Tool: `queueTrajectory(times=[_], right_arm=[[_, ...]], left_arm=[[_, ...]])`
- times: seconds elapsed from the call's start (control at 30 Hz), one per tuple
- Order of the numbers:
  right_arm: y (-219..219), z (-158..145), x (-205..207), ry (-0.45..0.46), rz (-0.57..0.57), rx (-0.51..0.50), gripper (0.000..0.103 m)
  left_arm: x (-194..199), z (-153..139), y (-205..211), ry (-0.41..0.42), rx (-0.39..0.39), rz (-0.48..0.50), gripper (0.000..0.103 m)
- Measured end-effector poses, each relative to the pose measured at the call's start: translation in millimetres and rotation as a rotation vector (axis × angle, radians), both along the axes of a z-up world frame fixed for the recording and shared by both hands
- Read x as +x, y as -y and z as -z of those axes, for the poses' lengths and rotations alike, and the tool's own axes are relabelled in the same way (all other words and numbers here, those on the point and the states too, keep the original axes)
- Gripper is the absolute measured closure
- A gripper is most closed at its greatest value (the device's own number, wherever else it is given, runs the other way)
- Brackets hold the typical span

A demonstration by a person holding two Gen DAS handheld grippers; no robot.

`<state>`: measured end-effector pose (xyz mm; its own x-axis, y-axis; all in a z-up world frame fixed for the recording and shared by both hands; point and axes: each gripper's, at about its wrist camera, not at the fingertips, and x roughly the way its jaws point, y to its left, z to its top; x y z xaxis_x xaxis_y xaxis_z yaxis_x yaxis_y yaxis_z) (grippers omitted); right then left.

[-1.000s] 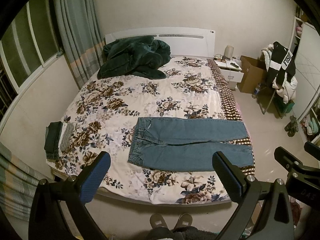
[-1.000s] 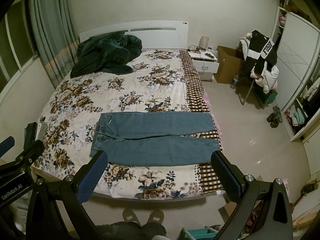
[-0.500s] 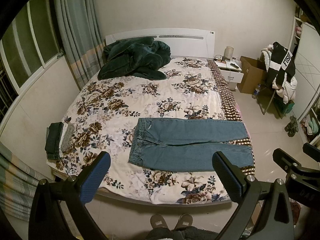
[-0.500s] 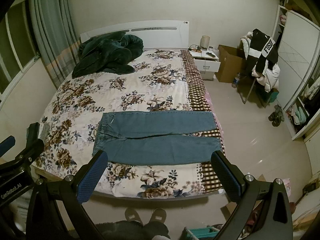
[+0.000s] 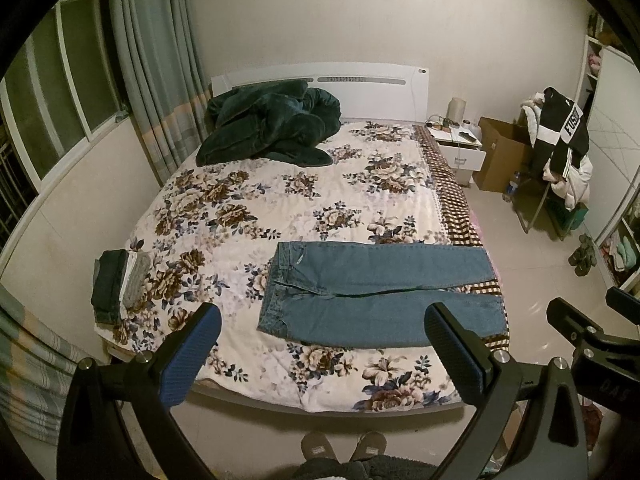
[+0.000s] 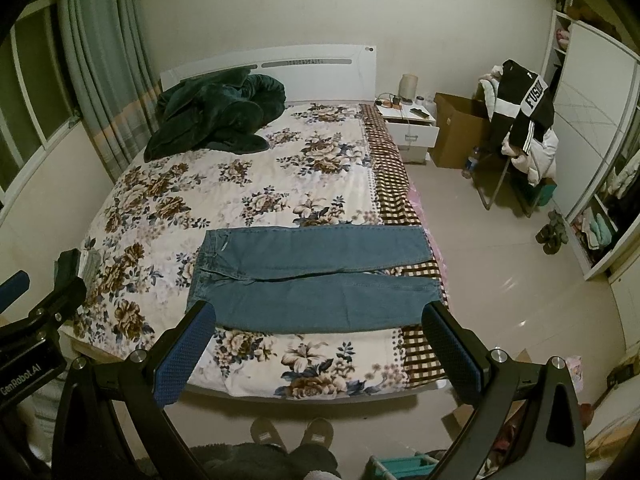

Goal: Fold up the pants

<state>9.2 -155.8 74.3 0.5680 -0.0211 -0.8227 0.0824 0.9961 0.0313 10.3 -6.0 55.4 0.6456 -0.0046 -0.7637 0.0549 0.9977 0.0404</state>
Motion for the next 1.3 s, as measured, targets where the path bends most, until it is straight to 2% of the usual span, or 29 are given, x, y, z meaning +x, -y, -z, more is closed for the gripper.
queueTrajectory(times=[0.23,0.6,0.73,0.87,0.97,1.13,1.3], right_arm=[[-2,-2,-1,0.002,0.0,0.003,0.0],[-10,-31,12,0.004,-0.017,0.023,0.0],[5,-19,16,-0.001,-0.028,0.035,0.0],[14,-12,29,0.001,-0.026,0.042,0.0],[33,8,34,0.006,-0.006,0.051,0.0],[56,49,81,0.019,0.042,0.047,0.0],[79,110,147,-0.042,0.129,0.043,0.0]], left_arm=[[1,-5,2,0.006,0.001,-0.002,0.0],[2,-10,-1,0.02,0.002,-0.006,0.0],[5,-12,0,0.018,0.002,-0.015,0.0],[25,-14,0,0.037,0.005,-0.05,0.0],[38,1,-1,0.054,0.016,-0.098,0.0],[83,33,-6,0.062,0.033,-0.193,0.0],[149,84,-10,-0.013,0.045,-0.259,0.0]])
